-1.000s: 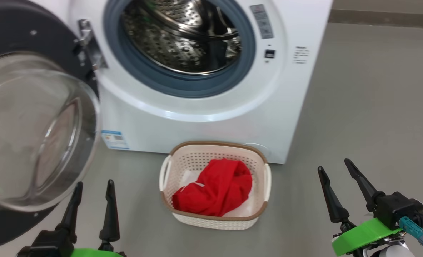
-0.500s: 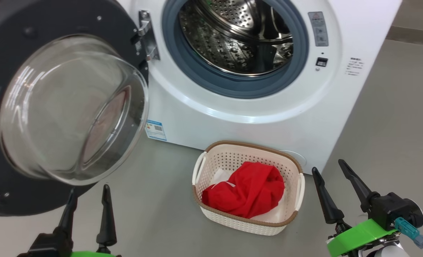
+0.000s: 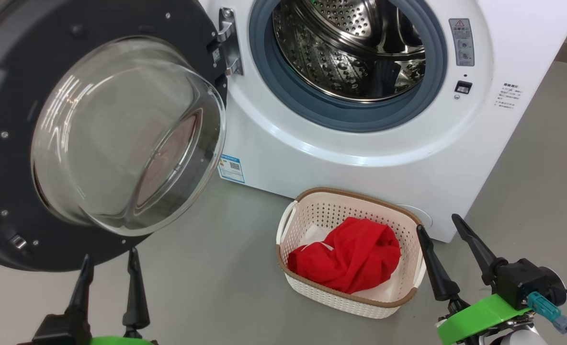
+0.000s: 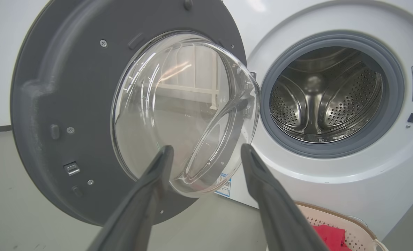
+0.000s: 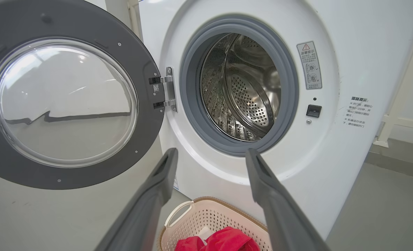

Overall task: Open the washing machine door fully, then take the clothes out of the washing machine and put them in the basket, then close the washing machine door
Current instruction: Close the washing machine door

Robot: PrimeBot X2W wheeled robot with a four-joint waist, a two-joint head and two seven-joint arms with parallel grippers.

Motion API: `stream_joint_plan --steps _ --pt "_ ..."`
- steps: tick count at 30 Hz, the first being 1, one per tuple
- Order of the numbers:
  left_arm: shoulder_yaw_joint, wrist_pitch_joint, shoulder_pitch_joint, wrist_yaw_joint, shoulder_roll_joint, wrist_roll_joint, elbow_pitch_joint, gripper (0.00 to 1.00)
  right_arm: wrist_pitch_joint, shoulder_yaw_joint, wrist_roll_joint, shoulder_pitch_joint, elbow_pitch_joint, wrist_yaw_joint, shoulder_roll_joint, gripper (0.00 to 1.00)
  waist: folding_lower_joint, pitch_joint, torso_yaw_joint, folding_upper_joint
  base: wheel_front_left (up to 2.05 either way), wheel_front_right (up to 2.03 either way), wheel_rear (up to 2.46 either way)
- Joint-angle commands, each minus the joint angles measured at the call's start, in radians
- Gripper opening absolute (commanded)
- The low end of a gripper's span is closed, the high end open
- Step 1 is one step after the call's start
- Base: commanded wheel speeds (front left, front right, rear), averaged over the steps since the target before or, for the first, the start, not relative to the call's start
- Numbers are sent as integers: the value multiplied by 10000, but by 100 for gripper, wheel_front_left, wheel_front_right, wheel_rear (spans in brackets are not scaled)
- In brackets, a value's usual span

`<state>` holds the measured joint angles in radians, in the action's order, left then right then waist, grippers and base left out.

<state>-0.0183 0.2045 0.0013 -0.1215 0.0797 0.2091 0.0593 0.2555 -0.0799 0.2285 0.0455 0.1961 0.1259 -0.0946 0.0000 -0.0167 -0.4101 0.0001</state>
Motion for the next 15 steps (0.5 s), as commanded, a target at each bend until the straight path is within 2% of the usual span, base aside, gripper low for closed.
stream_joint_plan --steps 1,10,15 --pt "372 100 -179 -82 123 -8 -269 100 63 -232 -40 427 -262 48 -67 100 0 -11 -20 -1 0 0 0" --pt "549 214 -239 -323 114 150 -338 100 63 -284 23 463 -150 48 -103 100 0 -23 -4 -1 0 0 0" --pt "1086 345 -461 -410 267 466 -760 100 63 -253 30 446 -130 48 -128 100 0 -37 37 -1 0 0 0"
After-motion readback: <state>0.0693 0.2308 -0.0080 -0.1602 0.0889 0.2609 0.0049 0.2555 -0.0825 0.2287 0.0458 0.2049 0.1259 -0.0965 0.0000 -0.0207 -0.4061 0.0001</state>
